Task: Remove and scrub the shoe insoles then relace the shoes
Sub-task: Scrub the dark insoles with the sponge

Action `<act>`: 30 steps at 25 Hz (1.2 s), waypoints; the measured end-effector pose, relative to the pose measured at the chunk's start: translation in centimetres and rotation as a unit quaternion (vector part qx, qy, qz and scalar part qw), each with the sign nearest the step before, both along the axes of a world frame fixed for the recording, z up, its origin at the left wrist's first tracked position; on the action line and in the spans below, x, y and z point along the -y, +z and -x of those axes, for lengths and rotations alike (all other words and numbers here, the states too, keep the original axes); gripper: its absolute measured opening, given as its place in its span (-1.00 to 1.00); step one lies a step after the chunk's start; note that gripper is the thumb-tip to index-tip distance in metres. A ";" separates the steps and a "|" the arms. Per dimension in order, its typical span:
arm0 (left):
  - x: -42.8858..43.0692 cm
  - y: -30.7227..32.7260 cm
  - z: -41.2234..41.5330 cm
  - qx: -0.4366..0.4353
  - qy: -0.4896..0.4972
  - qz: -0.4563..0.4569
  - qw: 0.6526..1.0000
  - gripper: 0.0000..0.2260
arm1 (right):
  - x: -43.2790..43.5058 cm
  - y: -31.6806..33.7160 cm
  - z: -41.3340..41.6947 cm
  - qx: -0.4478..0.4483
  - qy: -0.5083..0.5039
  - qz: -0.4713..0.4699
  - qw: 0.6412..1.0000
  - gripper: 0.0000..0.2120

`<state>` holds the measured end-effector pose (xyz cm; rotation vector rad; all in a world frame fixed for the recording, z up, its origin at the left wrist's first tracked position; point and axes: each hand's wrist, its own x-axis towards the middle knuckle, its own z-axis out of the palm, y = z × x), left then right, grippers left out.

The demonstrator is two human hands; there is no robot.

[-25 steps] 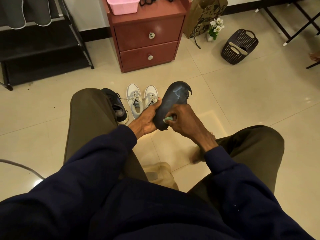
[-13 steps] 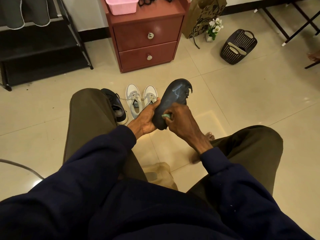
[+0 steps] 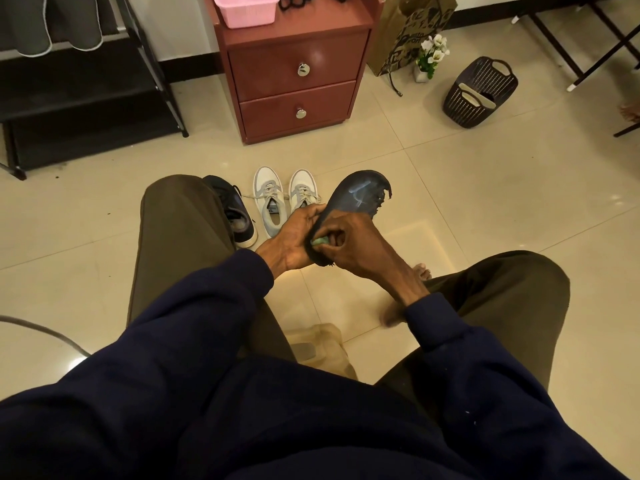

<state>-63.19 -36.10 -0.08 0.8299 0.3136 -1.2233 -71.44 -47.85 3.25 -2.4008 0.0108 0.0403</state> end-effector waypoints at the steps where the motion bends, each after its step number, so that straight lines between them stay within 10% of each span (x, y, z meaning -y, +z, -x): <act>1: -0.1 0.0 0.0 0.001 0.001 0.000 1.000 -0.73 | 0.3 0.2 -0.1 -0.021 0.010 -0.010 1.000 -0.92; 16: 0.3 -1.0 -0.2 0.007 0.027 0.010 1.000 -0.56 | 3.4 -0.5 0.2 -0.011 -0.113 0.175 0.978 -0.88; 21: 0.1 -0.9 -0.2 0.021 0.019 0.005 1.000 -0.52 | 1.7 0.0 0.4 -0.064 0.009 0.032 0.997 -0.93; 26: 0.2 -0.2 -0.1 0.006 -0.001 0.053 0.999 -0.61 | 2.8 -1.1 0.0 0.043 -0.133 0.163 0.977 -0.91; 30: 0.1 -0.2 0.0 0.023 -0.020 0.026 0.999 -0.60 | 1.1 -0.6 0.2 0.001 -0.013 0.067 0.998 -0.94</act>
